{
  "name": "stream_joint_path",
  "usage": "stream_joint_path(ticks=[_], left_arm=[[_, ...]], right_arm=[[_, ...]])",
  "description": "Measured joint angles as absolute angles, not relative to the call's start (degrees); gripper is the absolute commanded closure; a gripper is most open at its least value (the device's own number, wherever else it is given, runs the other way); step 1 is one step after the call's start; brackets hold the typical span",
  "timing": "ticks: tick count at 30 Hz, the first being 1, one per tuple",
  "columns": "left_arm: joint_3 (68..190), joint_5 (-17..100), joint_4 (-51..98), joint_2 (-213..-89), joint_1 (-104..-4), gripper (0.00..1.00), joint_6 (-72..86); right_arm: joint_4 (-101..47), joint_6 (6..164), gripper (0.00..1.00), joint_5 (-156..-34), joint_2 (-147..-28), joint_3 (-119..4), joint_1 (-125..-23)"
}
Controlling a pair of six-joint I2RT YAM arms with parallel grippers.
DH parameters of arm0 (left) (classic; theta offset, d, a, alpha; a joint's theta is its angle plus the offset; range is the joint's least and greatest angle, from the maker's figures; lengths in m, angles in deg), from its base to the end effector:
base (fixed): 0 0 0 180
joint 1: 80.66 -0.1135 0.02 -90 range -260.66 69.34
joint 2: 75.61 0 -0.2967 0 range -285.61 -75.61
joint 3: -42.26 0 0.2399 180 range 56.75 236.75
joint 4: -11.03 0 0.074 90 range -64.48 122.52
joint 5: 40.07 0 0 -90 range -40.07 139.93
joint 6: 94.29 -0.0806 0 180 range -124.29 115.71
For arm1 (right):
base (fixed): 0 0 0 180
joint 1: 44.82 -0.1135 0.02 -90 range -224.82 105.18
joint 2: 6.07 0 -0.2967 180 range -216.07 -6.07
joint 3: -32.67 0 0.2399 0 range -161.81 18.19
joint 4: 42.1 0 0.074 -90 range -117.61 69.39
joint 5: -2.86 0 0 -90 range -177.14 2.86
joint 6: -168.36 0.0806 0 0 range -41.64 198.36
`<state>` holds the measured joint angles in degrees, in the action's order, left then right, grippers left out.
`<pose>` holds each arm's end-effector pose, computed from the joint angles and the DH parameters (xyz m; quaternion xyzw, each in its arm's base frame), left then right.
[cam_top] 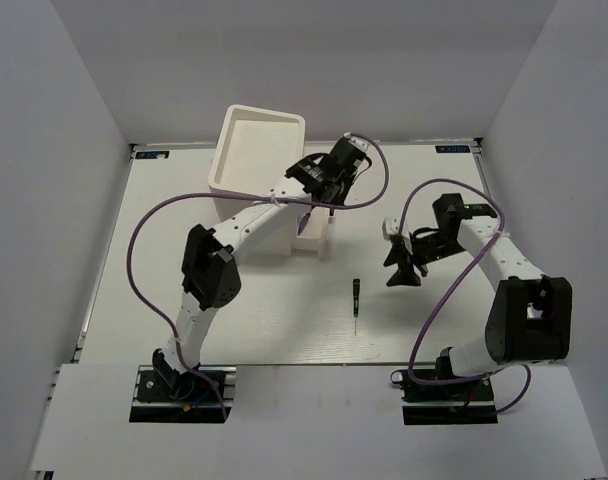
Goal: Sort the tools into containers
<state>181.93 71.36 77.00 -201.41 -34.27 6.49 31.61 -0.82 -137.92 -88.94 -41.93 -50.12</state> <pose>0.3786 -0.3548 0.2941 0.2267 0.9033 0.0017 0.3643 0.2312 0.0842 0.2497 -0.6280 0.6470 0.3039 0.3075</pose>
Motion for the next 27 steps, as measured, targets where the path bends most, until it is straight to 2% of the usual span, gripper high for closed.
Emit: stream_joint_path(ticks=[2,4,5,6,10,16,22,27], left_arm=[[177.5,69.3,74.0,-195.9,-33.7,0.7,7.1],[169.8,68.7,72.3,-186.4,-33.4,0.52,8.6],[165.4,68.6,71.3,-180.4,-33.2,0.39,9.6],[161.4,68.9,70.8,-174.4,-33.2,0.35,10.5],[152.6,73.8,70.3,-151.3,-34.1,0.32,14.4],[141.5,81.2,74.7,-129.6,-34.6,0.3,24.4],[126.0,82.6,82.1,-123.7,-34.6,0.3,34.4],[123.4,82.3,84.7,-123.4,-34.6,0.3,37.9]], right_arm=[[36.5,-12.9,0.4,-138.8,-90.2,-40.9,-51.3],[39.8,-20.4,0.4,-138.9,-93.2,-41.2,-52.7],[41.9,-23.3,0.38,-138.8,-95.4,-41.8,-53.5],[43.3,-25.4,0.36,-138.6,-97.6,-42.7,-54.2],[45.4,-30.6,0.36,-137.2,-104.2,-46.3,-57.2],[47.0,-33.2,0.32,-133.7,-109.2,-50.6,-62.8],[44.0,-33.8,0.3,-131.5,-112.0,-53.6,-68.6],[39.0,-34.2,0.3,-130.1,-114.1,-53.7,-72.8]])
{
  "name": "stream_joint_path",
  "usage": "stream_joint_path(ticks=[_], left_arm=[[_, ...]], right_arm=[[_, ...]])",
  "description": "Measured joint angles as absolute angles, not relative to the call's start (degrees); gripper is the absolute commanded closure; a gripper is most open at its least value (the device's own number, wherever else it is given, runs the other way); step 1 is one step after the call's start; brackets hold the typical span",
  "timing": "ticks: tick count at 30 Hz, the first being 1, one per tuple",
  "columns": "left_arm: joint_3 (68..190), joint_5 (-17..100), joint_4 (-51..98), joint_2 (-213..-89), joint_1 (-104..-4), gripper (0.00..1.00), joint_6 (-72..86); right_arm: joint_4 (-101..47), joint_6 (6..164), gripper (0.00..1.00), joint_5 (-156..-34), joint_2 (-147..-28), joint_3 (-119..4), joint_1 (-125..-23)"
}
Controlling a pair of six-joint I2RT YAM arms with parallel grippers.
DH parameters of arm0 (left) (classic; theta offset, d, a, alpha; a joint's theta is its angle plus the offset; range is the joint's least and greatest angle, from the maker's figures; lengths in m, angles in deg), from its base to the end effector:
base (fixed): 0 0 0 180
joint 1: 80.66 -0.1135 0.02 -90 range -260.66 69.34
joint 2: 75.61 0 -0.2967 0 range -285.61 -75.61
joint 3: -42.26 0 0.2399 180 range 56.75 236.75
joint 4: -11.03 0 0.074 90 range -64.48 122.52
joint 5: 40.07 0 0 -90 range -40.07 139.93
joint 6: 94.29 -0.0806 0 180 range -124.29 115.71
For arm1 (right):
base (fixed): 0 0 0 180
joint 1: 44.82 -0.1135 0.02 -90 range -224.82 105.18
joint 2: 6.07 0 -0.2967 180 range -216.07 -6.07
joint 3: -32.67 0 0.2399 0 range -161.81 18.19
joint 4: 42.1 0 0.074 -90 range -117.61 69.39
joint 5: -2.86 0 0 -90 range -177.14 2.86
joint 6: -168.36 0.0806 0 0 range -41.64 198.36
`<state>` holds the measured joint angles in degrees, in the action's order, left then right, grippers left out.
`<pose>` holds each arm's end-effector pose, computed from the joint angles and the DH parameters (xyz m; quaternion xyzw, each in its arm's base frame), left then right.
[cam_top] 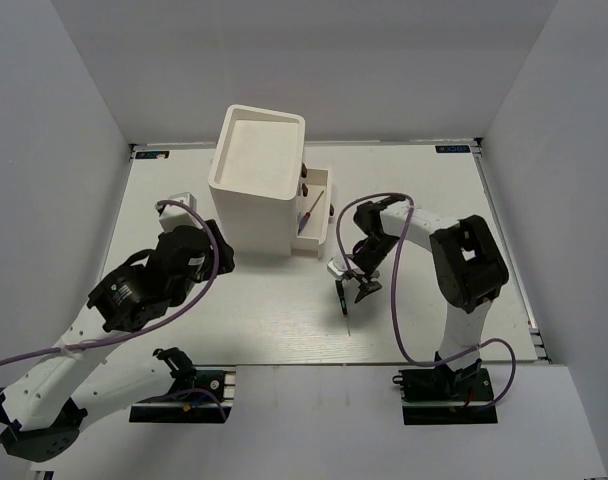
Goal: Sort the tools into containers
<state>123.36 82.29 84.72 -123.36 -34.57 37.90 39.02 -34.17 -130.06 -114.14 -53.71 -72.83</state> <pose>0.1207 -0.0632 0.3730 -0.0873 0.8751 -0.0994 0.4655 0.2439 0.1919 0.1772 -0.8568 0.3506 0.3389 0.1677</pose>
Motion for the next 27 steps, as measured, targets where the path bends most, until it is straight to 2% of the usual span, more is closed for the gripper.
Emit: stream_joint_path(ticks=[7,14,17,18,22,24,25,27], left_arm=[[122.2,82.0,84.0,-122.3,-34.6,0.3,39.3],[120.0,81.1,83.6,-122.4,-34.6,0.3,40.0],[119.5,80.9,83.5,-122.2,-34.6,0.3,40.4],[119.3,80.8,83.5,-122.0,-34.6,0.3,40.6],[118.5,80.5,83.1,-121.5,-34.6,0.3,41.2],[117.7,80.3,82.9,-121.1,-34.6,0.3,41.5],[117.2,80.2,82.5,-120.9,-34.6,0.3,41.6],[116.3,79.9,82.1,-120.8,-34.6,0.3,41.9]], right_arm=[[29.0,-34.4,0.3,-127.7,-115.8,-52.7,-77.0],[27.4,-34.4,0.36,-126.3,-117.2,-52.9,-78.0],[28.3,-34.5,0.53,-125.5,-117.2,-52.8,-78.1],[28.8,-34.5,0.67,-125.1,-117.2,-52.7,-78.3],[30.9,-34.8,0.87,-124.3,-117.2,-52.3,-78.5],[31.1,-34.7,0.92,-124.1,-117.1,-52.2,-78.5],[31.2,-34.7,0.98,-123.9,-117.1,-52.1,-78.5],[31.3,-34.7,1.0,-123.3,-116.7,-51.8,-78.3]])
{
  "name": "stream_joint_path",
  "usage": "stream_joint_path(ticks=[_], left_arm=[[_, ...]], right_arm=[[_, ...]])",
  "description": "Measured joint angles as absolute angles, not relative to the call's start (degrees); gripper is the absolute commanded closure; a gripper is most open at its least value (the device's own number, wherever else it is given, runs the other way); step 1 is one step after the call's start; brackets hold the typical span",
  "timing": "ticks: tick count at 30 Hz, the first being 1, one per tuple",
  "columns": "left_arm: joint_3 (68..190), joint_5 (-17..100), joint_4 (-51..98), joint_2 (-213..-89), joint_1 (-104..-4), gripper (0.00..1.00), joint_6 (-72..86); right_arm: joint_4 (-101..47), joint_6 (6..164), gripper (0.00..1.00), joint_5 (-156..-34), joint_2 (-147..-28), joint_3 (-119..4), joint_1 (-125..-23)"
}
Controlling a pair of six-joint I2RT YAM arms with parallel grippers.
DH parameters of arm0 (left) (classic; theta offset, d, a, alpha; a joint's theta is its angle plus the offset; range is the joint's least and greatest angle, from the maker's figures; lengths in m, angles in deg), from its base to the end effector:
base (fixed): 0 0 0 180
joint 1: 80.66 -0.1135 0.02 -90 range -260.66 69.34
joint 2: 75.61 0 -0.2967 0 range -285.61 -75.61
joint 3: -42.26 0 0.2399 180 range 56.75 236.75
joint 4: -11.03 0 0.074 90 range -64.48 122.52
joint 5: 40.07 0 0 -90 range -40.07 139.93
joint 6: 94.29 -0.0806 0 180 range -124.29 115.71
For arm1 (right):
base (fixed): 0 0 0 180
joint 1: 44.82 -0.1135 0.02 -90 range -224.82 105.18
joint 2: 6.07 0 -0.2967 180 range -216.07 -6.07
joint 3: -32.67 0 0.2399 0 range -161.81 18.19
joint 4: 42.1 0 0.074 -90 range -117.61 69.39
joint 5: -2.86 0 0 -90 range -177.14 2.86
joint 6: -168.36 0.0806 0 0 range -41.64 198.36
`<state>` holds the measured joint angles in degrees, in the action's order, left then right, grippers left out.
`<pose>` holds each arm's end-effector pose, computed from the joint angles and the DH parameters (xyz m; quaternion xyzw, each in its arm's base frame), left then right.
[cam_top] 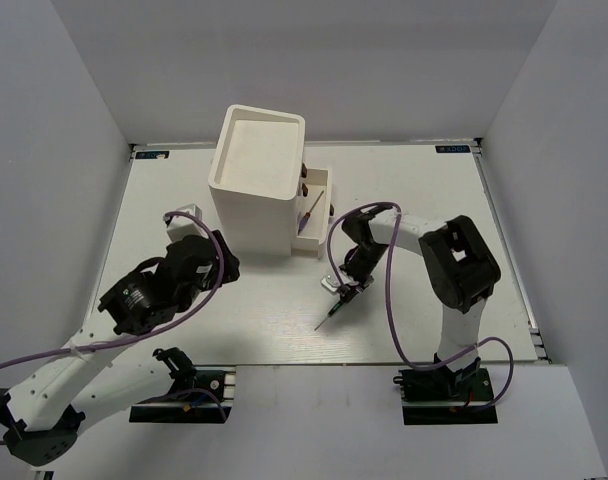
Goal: Sort the tools into containers
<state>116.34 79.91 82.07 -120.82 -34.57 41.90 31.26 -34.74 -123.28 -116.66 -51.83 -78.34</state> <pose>0.1175 -0.0640 0.3433 -0.1056 0.8829 -0.1185 0.4418 0.2380 0.2147 0.1485 -0.9002 0.2966 0.2876 0.1377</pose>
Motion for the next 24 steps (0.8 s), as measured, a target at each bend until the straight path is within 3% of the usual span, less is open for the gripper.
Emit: stream_joint_path(ticks=[8,17,24], left_arm=[[114.5,80.1,80.3,-122.2,-34.6,0.26,43.9],[111.8,80.5,74.8,-127.4,-34.6,0.25,44.7],[112.5,81.0,74.1,-129.2,-34.6,0.25,44.6]], right_arm=[[31.6,-31.1,1.0,-125.8,-111.8,-53.2,-76.7],[16.9,35.5,1.0,-120.9,-93.8,-57.6,-75.2],[17.9,69.6,1.0,-113.7,-101.8,-67.3,-71.6]])
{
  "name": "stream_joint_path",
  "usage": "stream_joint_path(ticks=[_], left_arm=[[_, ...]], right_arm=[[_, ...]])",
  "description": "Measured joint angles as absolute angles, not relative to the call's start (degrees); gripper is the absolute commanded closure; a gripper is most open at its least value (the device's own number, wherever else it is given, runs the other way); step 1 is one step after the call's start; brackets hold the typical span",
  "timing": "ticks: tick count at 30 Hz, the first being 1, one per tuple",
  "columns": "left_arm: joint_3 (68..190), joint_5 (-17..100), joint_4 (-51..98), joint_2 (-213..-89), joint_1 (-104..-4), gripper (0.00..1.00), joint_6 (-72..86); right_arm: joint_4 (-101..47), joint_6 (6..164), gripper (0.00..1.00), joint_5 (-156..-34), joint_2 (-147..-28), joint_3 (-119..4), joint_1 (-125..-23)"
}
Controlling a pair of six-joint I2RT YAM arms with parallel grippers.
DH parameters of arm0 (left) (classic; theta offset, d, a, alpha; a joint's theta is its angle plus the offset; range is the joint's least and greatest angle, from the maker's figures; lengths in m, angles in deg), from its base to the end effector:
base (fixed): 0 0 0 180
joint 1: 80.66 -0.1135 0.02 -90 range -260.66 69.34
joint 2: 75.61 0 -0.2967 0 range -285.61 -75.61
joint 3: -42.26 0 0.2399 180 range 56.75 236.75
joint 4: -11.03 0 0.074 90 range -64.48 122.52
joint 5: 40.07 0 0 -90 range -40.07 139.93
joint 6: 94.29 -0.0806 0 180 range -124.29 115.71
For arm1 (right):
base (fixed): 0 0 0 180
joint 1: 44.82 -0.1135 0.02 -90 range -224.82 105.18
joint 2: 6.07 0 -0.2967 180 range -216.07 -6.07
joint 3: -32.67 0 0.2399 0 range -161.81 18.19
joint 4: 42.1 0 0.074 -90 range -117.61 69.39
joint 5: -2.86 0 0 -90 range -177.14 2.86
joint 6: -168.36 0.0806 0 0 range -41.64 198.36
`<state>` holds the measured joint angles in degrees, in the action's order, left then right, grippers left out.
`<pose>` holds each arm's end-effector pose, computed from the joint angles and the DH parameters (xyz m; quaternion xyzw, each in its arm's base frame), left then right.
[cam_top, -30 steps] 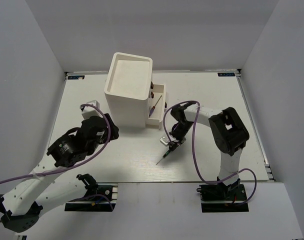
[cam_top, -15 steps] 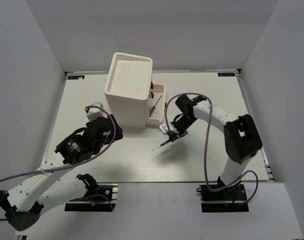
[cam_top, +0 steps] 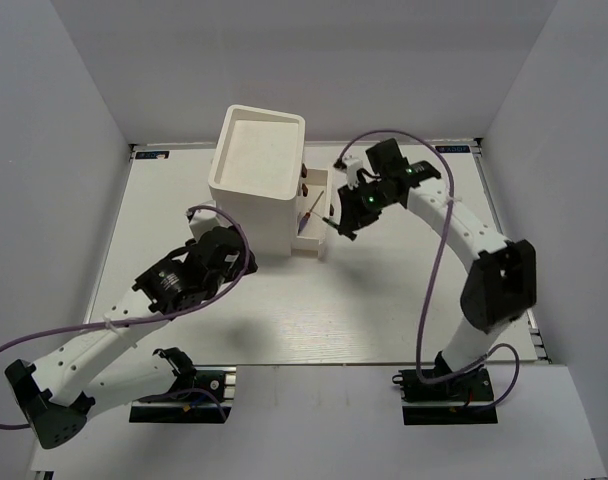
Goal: Sort the tools into containers
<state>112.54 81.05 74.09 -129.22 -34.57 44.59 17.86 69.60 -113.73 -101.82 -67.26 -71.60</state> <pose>0.1496 -0.0953 0.3176 -0.1214 0.8917 -0.0955 0.4254 0.3151 0.1994 0.3054 -0.3483 0.8651 0.2619 0.2484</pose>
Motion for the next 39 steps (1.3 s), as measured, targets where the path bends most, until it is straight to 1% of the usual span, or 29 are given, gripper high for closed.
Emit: stream_joint_path(ticks=[3,5,11,15,19,22,23,24,26,28,29,30,31,32,33,34,35,37,38,39], left_arm=[[113.8,81.6,74.7,-129.0,-34.6,0.25,44.6],[113.9,82.3,75.0,-128.1,-34.6,0.25,44.7],[113.9,85.4,79.5,-123.4,-34.6,0.25,47.5],[114.5,88.1,83.1,-121.7,-34.6,0.25,48.7],[116.7,90.2,85.3,-122.6,-34.6,0.25,49.1],[118.5,91.3,85.6,-124.5,-34.6,0.23,49.2],[118.8,91.5,85.5,-125.2,-34.6,0.23,49.2],[119.0,91.7,85.5,-125.8,-34.6,0.23,49.2],[119.4,92.0,85.5,-126.9,-34.6,0.23,49.2],[119.7,92.5,85.3,-127.5,-34.6,0.23,49.0],[120.3,92.8,85.3,-127.9,-34.6,0.23,48.7],[121.1,93.1,85.1,-128.5,-34.6,0.26,48.2],[122.2,93.5,84.6,-129.2,-34.6,0.3,47.3],[123.7,93.9,83.9,-130.2,-34.8,0.41,46.2],[125.7,94.3,83.2,-131.4,-34.9,0.48,45.0],[128.0,94.6,82.2,-133.0,-35.3,0.57,42.9],[131.0,94.7,81.0,-134.9,-35.8,0.74,40.4],[137.3,95.1,78.4,-139.5,-37.2,0.88,36.4],[141.1,94.9,77.3,-142.3,-38.4,0.98,33.7],[145.0,94.6,76.2,-145.4,-39.7,0.99,31.3]], right_arm=[[19.9,79.2,1.0,-112.5,-109.9,-76.7,-70.6],[19.8,84.9,1.0,-112.1,-113.6,-80.0,-70.0],[19.2,97.5,1.0,-110.4,-118.6,-84.2,-69.4],[16.4,101.5,1.0,-109.3,-120.7,-85.7,-69.7],[14.1,103.7,1.0,-108.0,-124.0,-87.7,-70.1],[12.4,103.9,0.72,-107.8,-127.2,-89.9,-70.5],[11.7,104.0,0.55,-107.8,-128.2,-90.4,-70.5],[11.1,104.2,0.49,-107.8,-129.0,-90.7,-70.6],[10.3,104.1,0.4,-108.0,-130.1,-91.0,-70.8],[9.8,103.8,0.4,-108.5,-130.5,-91.0,-70.8],[9.7,103.7,0.42,-108.9,-130.5,-91.1,-70.8],[9.6,103.6,0.46,-109.4,-130.5,-91.2,-70.8],[9.5,103.3,0.54,-109.8,-130.5,-91.5,-70.8],[9.2,103.2,0.86,-110.4,-130.5,-91.7,-70.7],[9.2,102.7,1.0,-110.7,-130.3,-91.7,-70.6],[9.2,102.3,1.0,-111.1,-130.0,-91.6,-70.4],[9.0,101.5,1.0,-111.5,-129.3,-91.1,-70.1],[8.5,99.8,1.0,-111.9,-126.4,-89.2,-69.4],[7.8,98.1,1.0,-112.0,-124.3,-87.5,-68.8],[7.2,96.5,1.0,-111.9,-121.8,-85.5,-68.3]])
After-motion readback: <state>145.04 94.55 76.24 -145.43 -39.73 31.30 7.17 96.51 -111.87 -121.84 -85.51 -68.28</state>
